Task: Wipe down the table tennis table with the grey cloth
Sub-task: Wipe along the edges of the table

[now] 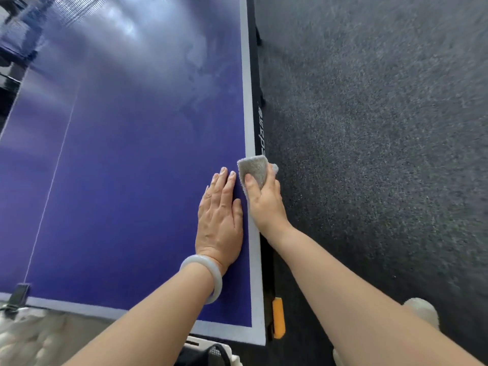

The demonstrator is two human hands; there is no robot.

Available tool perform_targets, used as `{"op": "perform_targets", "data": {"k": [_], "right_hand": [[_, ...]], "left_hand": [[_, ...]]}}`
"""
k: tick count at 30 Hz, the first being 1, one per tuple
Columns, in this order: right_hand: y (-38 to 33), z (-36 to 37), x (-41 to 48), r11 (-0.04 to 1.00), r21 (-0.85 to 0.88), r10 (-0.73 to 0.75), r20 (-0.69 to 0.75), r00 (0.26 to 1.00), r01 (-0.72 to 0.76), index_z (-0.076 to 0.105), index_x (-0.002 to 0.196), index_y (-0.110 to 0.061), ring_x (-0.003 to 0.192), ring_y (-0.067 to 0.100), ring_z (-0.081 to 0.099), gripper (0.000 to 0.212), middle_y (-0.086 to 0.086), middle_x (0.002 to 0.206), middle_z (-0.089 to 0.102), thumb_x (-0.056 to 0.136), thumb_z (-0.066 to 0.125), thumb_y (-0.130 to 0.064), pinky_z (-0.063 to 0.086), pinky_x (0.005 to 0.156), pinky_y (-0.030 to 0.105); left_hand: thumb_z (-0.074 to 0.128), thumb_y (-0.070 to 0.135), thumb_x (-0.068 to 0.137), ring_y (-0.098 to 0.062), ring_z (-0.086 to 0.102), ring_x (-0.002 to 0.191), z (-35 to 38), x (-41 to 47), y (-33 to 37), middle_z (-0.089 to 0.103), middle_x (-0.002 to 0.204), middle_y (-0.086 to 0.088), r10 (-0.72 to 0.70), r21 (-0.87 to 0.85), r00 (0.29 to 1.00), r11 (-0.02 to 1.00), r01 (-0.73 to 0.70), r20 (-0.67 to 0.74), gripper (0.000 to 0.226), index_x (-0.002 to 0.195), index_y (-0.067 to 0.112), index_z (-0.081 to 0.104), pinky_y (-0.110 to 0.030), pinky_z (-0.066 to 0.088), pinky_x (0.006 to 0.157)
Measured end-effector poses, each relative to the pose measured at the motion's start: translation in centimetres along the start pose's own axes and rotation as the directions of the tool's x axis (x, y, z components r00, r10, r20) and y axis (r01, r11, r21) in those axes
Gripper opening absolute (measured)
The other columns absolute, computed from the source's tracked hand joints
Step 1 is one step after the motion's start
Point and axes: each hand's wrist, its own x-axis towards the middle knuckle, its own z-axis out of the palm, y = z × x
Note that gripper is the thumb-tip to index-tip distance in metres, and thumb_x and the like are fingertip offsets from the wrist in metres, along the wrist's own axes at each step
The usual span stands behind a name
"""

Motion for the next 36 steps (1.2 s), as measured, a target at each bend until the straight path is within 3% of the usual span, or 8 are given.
{"op": "perform_targets", "data": {"k": [7,11,15,18,25,30,33,36], "right_hand": [[3.5,-0.3,-9.4,0.999,0.02,0.049,0.08,0.996,-0.05,-0.002,0.142,-0.056,0.137,0.0,0.025,0.069,-0.019,0.144,0.024,0.081,0.027,-0.072,0.023,0.108,0.017],[0.7,-0.1,-2.1,0.999,-0.014,0.04,0.028,0.999,-0.039,0.01,0.157,-0.025,0.138,0.021,0.035,0.073,0.004,0.149,0.03,0.097,0.037,-0.056,0.03,0.11,0.029],[-4.3,-0.4,7.5,0.995,-0.016,0.097,0.0,0.995,-0.097,0.023,0.156,-0.014,0.136,0.032,0.039,0.064,0.016,0.151,0.034,0.103,0.043,-0.043,0.032,0.114,0.046],[-5.3,-1.9,7.2,0.99,-0.11,0.095,0.055,0.994,-0.089,0.038,0.146,-0.009,0.121,0.028,0.052,0.053,0.015,0.14,0.049,0.104,0.043,-0.04,0.042,0.104,0.041],[-5.5,-11.4,-0.9,0.907,-0.419,0.113,0.167,0.979,-0.033,0.058,0.122,-0.021,0.101,0.019,0.057,0.028,0.003,0.112,0.062,0.101,0.049,-0.037,0.04,0.073,0.03],[-10.7,-16.6,-1.7,0.82,-0.569,0.065,0.192,0.979,0.057,0.055,0.126,-0.023,0.103,0.02,0.055,0.032,0.003,0.114,0.06,0.099,0.051,-0.04,0.035,0.077,0.029],[-14.9,-18.5,-0.5,0.772,-0.626,0.032,0.21,0.977,0.109,0.055,0.124,-0.023,0.1,0.02,0.055,0.032,0.003,0.112,0.06,0.099,0.05,-0.043,0.036,0.076,0.029],[-18.9,-19.9,1.5,0.659,-0.736,0.055,0.251,0.966,0.154,0.057,0.111,-0.023,0.092,0.02,0.058,0.027,0.001,0.103,0.062,0.099,0.048,-0.045,0.038,0.07,0.031]], "left_hand": [[0.021,0.033,0.099,-0.003,0.003,0.151,0.1,0.2,0.0,0.013,0.163,0.01,-0.011,-0.006,1.0,1.0,0.011,0.003,0.058,0.156,0.021,0.026,-0.03,0.006,0.124],[0.021,0.036,0.101,-0.002,0.002,0.151,-0.2,0.2,-0.1,0.011,0.164,0.011,-0.019,-0.011,0.999,1.0,0.019,0.034,0.056,0.156,0.025,0.021,-0.027,0.003,0.124],[0.019,0.04,0.101,0.002,-0.002,0.15,-0.4,0.1,-0.2,0.007,0.163,0.016,-0.025,0.006,0.999,1.0,0.025,0.047,0.054,0.155,0.034,0.011,-0.02,-0.003,0.121],[0.021,0.041,0.102,0.004,-0.003,0.149,-0.5,0.0,-0.4,0.005,0.162,0.02,-0.042,0.005,0.997,0.999,0.042,0.059,0.054,0.155,0.037,0.011,-0.017,-0.005,0.12],[0.017,0.038,0.099,-0.008,0.014,0.151,-0.5,0.2,-0.1,0.017,0.163,0.01,-0.072,0.03,0.996,0.997,0.07,0.055,0.059,0.156,0.025,0.026,-0.029,0.008,0.123],[0.035,0.021,0.102,-0.021,0.017,0.15,-1.7,2.0,3.9,0.018,0.163,0.0,-0.305,0.11,0.939,0.951,0.29,0.162,0.053,0.154,0.019,0.026,-0.037,0.019,0.121],[0.041,0.02,0.1,-0.03,0.035,0.134,-3.6,4.8,8.1,0.035,0.15,-0.01,-0.423,0.08,0.877,0.906,0.416,0.227,0.039,0.139,0.015,0.042,-0.039,0.037,0.108],[0.036,0.017,0.101,-0.024,0.049,0.113,-5.0,7.7,12.0,0.048,0.131,-0.005,-0.367,-0.028,0.86,0.915,0.402,0.354,0.033,0.129,0.016,0.053,-0.037,0.048,0.093]]}}
